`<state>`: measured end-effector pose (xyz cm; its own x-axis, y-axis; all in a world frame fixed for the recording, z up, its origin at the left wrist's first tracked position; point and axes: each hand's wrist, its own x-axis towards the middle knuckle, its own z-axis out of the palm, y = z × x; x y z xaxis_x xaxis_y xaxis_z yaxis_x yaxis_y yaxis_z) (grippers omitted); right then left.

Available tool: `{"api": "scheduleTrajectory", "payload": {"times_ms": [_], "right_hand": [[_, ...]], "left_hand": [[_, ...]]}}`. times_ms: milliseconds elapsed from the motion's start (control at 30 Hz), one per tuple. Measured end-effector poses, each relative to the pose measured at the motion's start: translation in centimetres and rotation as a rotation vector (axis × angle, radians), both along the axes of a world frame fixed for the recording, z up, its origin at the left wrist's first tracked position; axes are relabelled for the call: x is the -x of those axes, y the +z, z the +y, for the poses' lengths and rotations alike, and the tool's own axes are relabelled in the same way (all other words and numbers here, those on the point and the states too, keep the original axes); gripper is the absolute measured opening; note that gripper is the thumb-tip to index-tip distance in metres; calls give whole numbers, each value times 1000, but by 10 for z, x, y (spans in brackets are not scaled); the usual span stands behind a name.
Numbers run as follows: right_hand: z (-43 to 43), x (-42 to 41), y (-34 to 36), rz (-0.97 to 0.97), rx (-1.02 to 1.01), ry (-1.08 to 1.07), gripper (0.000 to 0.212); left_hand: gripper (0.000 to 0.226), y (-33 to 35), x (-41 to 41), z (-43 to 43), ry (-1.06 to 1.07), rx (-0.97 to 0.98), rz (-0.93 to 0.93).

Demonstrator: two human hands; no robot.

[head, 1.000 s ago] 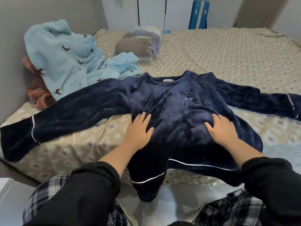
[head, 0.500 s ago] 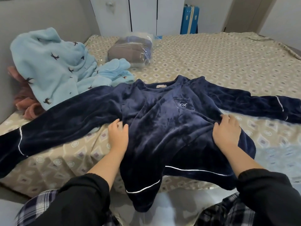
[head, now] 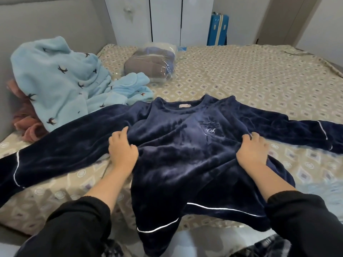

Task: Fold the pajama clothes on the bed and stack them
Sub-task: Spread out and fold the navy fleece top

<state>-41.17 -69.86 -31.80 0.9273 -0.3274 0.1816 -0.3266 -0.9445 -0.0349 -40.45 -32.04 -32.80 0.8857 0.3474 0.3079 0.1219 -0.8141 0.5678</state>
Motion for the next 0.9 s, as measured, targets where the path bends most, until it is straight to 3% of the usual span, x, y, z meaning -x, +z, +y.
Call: {"api": "scheduleTrajectory", "payload": {"times_ms": [100, 167, 267, 500, 733, 900], "right_hand": [[29, -19, -4, -23, -57, 305, 48], [45, -30, -17, 159, -48, 423, 55], [46, -54, -30, 325, -37, 387, 60], [38, -121, -42, 332, -32, 382, 65], [37, -207, -51, 206, 15, 308, 70], [35, -251, -40, 171, -136, 263, 93]], "left_hand": [[52, 9, -19, -25, -262, -321, 1], [49, 4, -36, -40, -439, -501, 191], [55, -7, -65, -50, -536, -572, 447], [59, -31, -134, -44, -454, -586, 451], [66, -44, -197, -43, -185, -509, 314], [70, -44, -227, -41, -145, -468, 335]]}}
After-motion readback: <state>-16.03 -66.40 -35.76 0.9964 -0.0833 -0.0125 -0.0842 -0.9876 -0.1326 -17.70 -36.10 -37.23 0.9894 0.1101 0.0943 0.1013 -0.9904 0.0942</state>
